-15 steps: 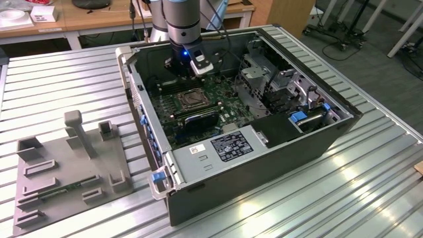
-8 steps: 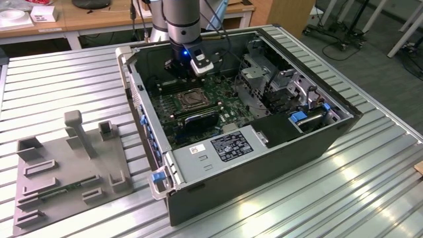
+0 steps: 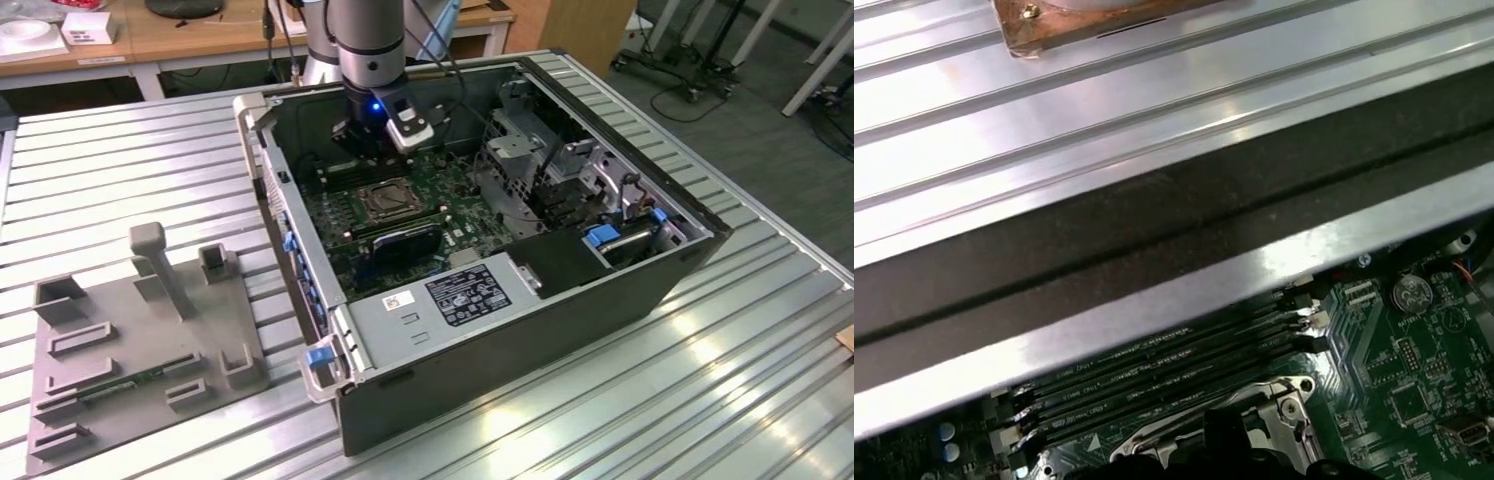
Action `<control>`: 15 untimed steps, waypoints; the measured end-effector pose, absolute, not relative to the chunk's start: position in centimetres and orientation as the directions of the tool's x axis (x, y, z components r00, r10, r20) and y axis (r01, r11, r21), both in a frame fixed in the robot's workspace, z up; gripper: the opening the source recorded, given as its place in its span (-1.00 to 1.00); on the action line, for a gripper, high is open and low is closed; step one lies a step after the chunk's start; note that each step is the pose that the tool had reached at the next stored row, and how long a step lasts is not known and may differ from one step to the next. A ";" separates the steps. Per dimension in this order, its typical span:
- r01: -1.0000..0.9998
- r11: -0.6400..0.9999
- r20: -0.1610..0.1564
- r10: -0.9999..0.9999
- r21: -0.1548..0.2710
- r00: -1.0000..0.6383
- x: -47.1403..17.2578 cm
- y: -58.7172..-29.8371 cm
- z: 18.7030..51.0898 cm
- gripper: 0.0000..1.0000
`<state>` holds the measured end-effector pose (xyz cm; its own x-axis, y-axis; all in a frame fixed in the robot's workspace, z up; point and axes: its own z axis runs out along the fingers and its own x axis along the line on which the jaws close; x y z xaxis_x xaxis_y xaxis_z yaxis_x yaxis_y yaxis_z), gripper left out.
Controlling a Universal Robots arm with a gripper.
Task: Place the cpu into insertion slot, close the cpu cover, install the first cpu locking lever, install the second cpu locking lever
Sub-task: 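Install the first cpu locking lever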
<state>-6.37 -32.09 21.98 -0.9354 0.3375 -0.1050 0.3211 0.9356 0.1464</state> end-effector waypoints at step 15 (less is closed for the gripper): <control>0.269 0.954 -0.098 0.282 0.131 -0.954 -6.4 -32.1 21.9 -0.79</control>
